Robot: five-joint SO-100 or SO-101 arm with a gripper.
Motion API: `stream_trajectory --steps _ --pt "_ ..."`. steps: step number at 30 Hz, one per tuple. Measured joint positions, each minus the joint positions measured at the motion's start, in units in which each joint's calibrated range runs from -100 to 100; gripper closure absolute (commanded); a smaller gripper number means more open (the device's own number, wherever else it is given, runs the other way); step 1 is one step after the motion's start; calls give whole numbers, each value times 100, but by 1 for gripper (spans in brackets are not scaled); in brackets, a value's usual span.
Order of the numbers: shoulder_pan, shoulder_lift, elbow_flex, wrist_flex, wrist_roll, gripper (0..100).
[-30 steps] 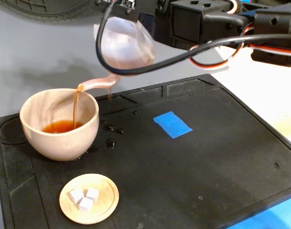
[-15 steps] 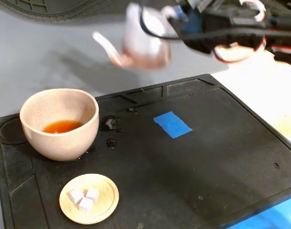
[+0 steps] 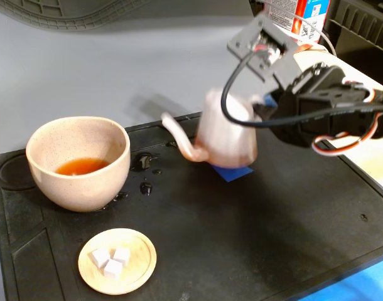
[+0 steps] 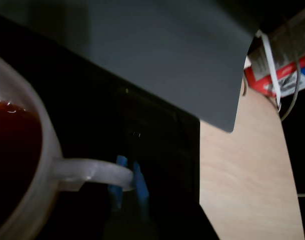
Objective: Pick up a kettle and pour liquid into a cup.
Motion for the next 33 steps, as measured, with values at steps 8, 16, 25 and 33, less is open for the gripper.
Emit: stream_trajectory --steps 8,16,25,33 --pt "76 -9 282 -201 115 99" --pt "128 -9 497 -394 246 99" --pt "98 86 536 -394 246 99" --pt "68 120 536 -394 246 99"
